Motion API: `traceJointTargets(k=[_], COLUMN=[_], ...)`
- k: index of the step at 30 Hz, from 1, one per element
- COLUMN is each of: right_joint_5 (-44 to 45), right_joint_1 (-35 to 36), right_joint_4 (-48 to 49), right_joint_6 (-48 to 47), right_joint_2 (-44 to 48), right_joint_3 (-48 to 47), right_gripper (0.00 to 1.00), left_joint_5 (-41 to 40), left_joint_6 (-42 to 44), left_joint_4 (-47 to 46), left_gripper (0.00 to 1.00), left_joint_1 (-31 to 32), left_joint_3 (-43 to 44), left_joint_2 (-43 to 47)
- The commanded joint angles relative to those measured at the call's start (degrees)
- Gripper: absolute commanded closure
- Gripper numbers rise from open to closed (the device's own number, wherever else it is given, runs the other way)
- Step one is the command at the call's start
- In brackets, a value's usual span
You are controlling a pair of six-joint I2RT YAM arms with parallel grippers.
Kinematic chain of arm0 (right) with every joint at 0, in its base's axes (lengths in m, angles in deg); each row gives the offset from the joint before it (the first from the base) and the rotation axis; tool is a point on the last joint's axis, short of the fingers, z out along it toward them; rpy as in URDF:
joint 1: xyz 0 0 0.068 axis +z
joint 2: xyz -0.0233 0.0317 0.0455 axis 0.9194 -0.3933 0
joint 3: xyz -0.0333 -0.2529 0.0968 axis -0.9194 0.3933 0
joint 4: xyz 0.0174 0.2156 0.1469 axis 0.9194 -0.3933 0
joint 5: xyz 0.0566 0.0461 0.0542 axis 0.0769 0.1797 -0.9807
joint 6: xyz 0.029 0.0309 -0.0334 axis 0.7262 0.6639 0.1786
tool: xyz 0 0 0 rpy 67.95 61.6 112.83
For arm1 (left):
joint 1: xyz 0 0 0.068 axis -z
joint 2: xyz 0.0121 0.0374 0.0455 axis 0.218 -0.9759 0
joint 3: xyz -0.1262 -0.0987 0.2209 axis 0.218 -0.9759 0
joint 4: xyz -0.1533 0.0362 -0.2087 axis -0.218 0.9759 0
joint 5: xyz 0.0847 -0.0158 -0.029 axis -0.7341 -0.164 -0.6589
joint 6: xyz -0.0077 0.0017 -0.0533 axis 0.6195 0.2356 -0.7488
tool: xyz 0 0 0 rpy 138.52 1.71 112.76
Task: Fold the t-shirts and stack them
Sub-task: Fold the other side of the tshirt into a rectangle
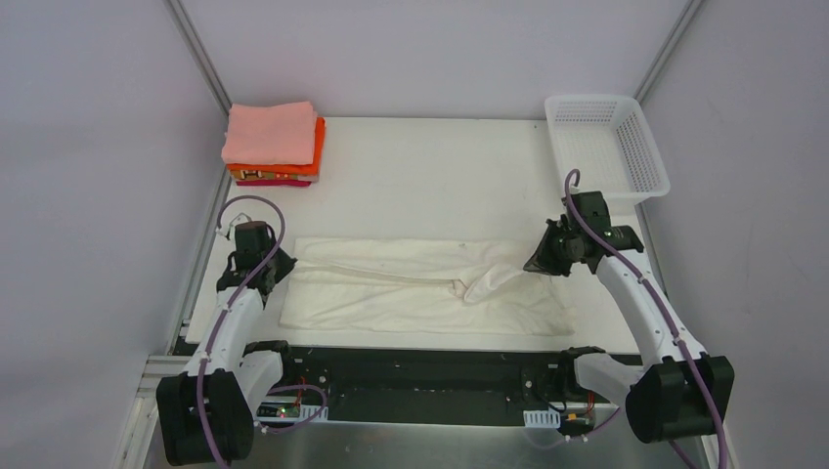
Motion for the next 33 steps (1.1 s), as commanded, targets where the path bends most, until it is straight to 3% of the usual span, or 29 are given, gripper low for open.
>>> traceJointTargets(k=[1, 3, 5, 6, 8, 11, 12, 16, 18, 19, 22, 25, 28, 33], right_joint_5=[1.0, 2.3, 4.6, 5.8, 8.5, 12.7, 12.9, 9.7, 6.9, 4.3, -6.5, -14.0, -13.1, -10.3], right_joint_1=[-0.3, -0.3, -0.3, -0.3, -0.3, -0.3, -0.3, -0.2, -0.2, -0.3, 0.0, 1.8, 6.3, 9.4], right_joint_4=[-1.4, -0.9, -1.1, -1.5, -3.0, -5.8, -6.2, -4.8, -2.0, 0.0, 7.8, 12.8, 15.3, 16.2], right_joint_6=[2.5, 3.7, 5.6, 6.4, 8.0, 11.0, 11.3, 9.0, 7.1, 6.6, 6.2, 4.9, 2.8, -1.8], right_joint_2=[-0.4, -1.5, -2.4, -2.5, -2.3, -0.8, -0.1, 3.5, 5.0, 5.5, 4.2, -0.9, -7.6, -19.0], right_joint_3=[1.8, 2.8, 3.5, 3.9, 4.7, 6.4, 6.8, 6.1, 5.3, 5.1, 5.1, 3.6, 1.1, -4.5], right_gripper=[1.0, 1.0, 0.95, 0.88, 0.79, 0.53, 0.43, 0.19, 0.03, 0.01, 0.0, 0.0, 0.01, 0.01], left_joint_5=[-3.8, -4.6, -5.6, -6.5, -9.4, -12.5, -12.0, -3.5, 3.6, 8.0, 17.0, 18.6, 16.8, 14.3], left_joint_6=[-2.9, -4.1, -5.1, -5.7, -7.3, -10.1, -10.3, -8.9, -7.2, -6.1, -4.4, -4.7, -4.6, -5.1], left_joint_4=[-0.3, 0.3, 1.8, 2.7, 6.2, 12.5, 13.3, 13.7, 13.1, 12.6, 9.9, 6.7, 4.7, 2.4], left_gripper=[1.0, 0.97, 0.86, 0.68, 0.46, 0.1, 0.02, 0.01, 0.01, 0.01, 0.01, 0.01, 0.01, 0.01], left_joint_1=[-0.1, -0.1, -0.1, -0.1, -0.1, -0.1, -0.1, -0.1, 0.0, 0.1, 1.9, 6.1, 11.9, 13.2], left_joint_3=[-1.7, -2.1, -1.8, -1.6, -0.4, 3.4, 4.4, 8.7, 10.8, 11.8, 13.4, 13.2, 12.9, 11.2], left_joint_2=[0.3, -0.1, -0.1, 0.4, 2.5, 6.4, 7.8, 9.6, 7.7, 6.3, 0.6, -4.6, -9.9, -16.3])
